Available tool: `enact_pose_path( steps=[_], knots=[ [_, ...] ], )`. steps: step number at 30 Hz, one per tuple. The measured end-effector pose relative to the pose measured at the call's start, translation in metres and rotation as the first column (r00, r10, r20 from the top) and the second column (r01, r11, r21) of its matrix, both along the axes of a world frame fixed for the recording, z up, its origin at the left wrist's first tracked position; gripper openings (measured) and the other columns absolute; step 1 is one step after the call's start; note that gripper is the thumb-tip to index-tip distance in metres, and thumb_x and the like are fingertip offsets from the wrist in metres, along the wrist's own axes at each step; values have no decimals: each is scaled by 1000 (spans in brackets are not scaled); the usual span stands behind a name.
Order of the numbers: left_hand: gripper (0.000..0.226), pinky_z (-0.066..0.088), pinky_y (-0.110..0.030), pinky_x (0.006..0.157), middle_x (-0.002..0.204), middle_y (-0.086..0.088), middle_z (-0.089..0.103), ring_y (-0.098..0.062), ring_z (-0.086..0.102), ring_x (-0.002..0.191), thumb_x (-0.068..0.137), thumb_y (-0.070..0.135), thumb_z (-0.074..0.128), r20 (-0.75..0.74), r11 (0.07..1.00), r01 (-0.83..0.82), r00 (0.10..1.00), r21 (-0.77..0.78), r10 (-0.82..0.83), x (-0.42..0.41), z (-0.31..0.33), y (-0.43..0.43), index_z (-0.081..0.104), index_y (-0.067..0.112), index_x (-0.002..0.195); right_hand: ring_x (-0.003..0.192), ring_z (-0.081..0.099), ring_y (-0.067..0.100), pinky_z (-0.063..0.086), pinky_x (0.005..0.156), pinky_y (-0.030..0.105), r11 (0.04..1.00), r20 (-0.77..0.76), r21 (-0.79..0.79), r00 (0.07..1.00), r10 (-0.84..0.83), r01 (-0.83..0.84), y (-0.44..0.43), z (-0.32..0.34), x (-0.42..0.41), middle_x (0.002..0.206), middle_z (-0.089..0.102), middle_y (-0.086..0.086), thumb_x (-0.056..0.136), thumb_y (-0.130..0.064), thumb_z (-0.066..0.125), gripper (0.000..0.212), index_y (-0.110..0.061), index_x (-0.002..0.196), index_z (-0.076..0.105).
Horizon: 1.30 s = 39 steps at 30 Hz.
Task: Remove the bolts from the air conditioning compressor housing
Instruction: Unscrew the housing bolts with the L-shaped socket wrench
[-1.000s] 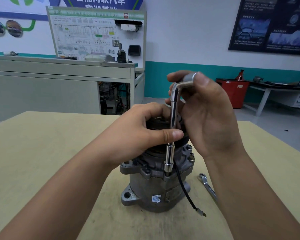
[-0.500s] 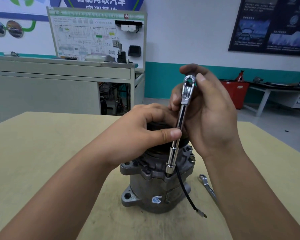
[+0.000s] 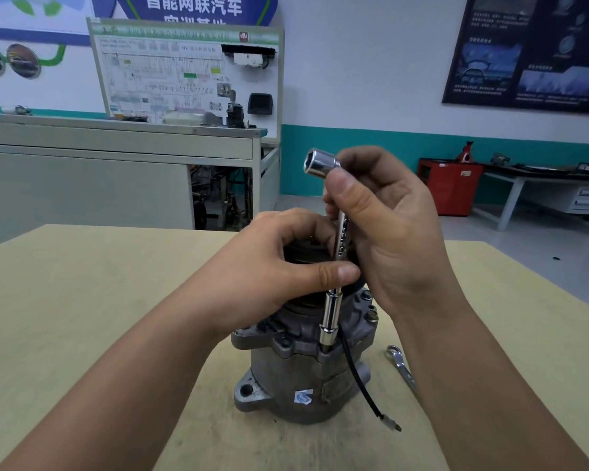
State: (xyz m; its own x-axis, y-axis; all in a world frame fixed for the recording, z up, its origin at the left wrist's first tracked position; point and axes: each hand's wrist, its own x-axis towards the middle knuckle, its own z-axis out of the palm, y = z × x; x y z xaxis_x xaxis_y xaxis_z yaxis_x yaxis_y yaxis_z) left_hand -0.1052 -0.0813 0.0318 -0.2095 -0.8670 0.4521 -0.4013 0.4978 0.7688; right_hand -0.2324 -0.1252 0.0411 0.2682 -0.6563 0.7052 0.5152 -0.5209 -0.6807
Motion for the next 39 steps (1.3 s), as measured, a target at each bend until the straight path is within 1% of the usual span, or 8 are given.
enact_pose_path(
  steps=[5,18,23,26,29,31,35,39],
  knots=[
    [29,49,-34,91,94,2,67,-12,63,95,74,28,65,-2,1000,-7,1000,-29,7,-1,1,-1,72,7,93,62,56,4,47,57,16,997,6,46,998,60,-60,0,-1,-2,65,61,-8,78,-14,58,6,-13,83,61],
    [48,54,-33,78,89,-7,72,-19,69,85,62,38,71,-69,999,-51,996,3,51,-3,-1,3,67,3,95,58,56,2,44,58,14,993,-156,-35,982,103,-109,-5,2,-6,66,62,-13,73,-7,67,16,-12,88,67],
    [36,41,-5,64,79,22,66,9,59,75,56,66,60,123,964,-238,960,-120,252,3,11,10,65,35,73,61,60,-1,48,57,12,977,-39,56,978,207,-205,-4,3,-7,64,64,-11,76,-9,62,18,-3,92,60],
    [44,44,-12,67,80,23,65,4,60,75,56,76,68,169,889,-338,901,-308,400,15,24,23,64,35,71,61,56,0,44,56,11,976,9,84,980,201,-201,-3,4,-7,66,62,-9,72,-13,63,22,-4,91,60],
    [45,48,-32,49,67,18,65,-6,60,59,53,77,60,278,897,-292,879,-331,388,23,33,42,66,42,79,60,47,4,39,50,12,963,86,159,975,207,-218,-7,4,-7,67,53,-4,68,-19,62,24,-7,89,61],
    [44,45,-22,42,67,26,63,0,60,62,49,83,56,450,927,-279,814,-250,366,19,36,52,65,52,78,60,46,4,36,50,12,948,139,200,965,223,-248,-9,4,-8,67,51,-3,68,-21,61,26,-9,90,61],
    [18,35,-1,55,55,41,50,23,49,60,70,54,59,672,969,-234,707,-74,222,-1,27,51,70,51,84,59,43,5,31,49,12,932,175,216,950,258,-292,-12,3,-9,65,52,-3,70,-22,61,23,-9,89,66],
    [39,41,-7,60,62,37,53,9,50,69,81,41,61,734,963,-216,627,-159,262,-10,19,42,49,68,107,60,41,5,27,51,15,934,142,204,953,267,-292,-12,3,-10,65,52,-2,75,-19,59,22,-7,91,66]
  ],
)
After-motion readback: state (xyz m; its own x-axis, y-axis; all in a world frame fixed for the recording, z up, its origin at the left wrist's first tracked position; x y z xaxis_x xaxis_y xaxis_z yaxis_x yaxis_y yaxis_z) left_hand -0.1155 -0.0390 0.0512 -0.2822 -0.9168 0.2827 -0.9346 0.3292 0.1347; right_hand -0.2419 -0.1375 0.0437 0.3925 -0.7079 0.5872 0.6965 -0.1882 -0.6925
